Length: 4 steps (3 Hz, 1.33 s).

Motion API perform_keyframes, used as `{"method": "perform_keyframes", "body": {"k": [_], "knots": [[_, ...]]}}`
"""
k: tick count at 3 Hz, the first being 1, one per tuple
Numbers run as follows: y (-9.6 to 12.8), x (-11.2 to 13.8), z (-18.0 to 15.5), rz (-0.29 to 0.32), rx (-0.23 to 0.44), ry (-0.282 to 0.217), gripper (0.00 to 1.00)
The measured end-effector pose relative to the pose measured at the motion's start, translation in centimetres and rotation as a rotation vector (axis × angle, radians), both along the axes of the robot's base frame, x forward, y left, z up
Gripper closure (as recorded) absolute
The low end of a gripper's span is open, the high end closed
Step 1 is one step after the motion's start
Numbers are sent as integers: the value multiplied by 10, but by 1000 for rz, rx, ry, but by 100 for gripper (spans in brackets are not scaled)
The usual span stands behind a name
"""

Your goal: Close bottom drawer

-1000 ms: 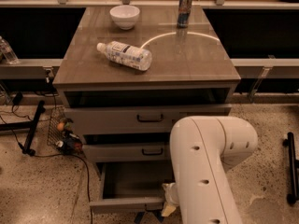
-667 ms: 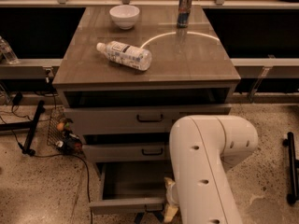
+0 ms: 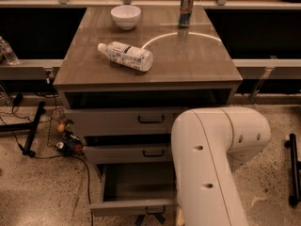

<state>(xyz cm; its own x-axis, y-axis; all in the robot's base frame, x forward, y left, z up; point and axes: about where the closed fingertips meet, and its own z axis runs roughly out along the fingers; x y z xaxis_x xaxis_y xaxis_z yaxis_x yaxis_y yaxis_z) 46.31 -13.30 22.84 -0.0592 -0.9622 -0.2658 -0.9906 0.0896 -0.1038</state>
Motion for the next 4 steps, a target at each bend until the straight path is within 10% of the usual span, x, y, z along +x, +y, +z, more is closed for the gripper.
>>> {"method": "perform_keyframes", "body": {"k": [1, 4], "knots": [[-13, -16, 8, 2, -26, 33, 0], [-17, -66, -7, 42, 3, 113, 73]]}}
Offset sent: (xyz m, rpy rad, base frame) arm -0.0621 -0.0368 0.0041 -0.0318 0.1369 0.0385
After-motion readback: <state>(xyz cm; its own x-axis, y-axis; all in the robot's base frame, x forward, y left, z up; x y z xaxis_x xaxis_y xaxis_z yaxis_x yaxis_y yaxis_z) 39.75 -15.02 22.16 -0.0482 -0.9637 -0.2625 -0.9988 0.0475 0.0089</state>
